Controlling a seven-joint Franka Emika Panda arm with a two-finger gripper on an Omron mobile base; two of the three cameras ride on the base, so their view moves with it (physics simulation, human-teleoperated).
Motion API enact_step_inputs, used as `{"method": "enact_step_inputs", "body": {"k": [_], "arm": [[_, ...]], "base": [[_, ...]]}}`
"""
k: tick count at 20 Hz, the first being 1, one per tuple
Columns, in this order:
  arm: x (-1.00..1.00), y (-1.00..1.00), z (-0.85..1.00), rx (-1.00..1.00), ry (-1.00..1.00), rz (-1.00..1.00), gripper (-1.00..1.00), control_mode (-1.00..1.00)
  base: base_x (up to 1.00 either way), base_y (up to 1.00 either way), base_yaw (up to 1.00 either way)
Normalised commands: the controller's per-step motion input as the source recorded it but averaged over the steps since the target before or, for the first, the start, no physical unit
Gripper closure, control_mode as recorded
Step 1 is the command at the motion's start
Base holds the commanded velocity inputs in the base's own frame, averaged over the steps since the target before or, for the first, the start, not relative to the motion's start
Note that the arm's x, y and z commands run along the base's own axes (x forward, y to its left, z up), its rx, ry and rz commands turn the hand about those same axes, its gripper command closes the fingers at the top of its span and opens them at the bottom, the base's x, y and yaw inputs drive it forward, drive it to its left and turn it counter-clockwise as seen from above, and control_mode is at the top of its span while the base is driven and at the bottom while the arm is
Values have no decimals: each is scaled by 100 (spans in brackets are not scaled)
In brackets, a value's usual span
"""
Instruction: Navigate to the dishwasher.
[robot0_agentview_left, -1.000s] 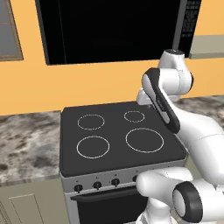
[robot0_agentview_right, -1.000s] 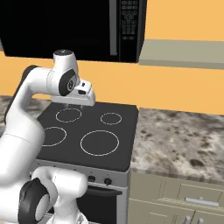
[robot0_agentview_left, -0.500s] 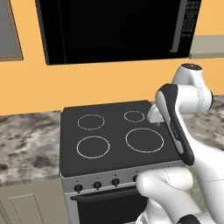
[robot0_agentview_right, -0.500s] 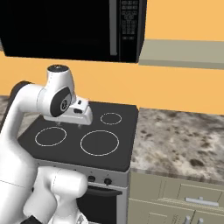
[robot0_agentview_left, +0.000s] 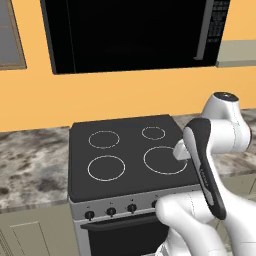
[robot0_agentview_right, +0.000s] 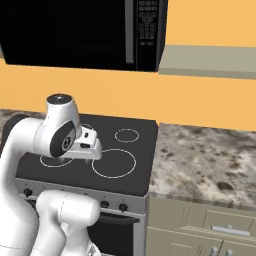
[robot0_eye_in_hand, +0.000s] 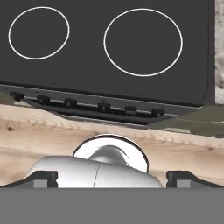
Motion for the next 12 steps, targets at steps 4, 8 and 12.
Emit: {"method": "enact_step_inputs", "body": {"k": [4, 8, 12], "arm": [[-36, 0, -27, 0, 0, 9, -100, -100], [-33, 0, -21, 0, 0, 7, -100, -100], [-1, 0, 0, 2, 0, 0, -100, -100]], "base": [[0, 0, 0], [0, 0, 0], [0, 0, 0]]}}
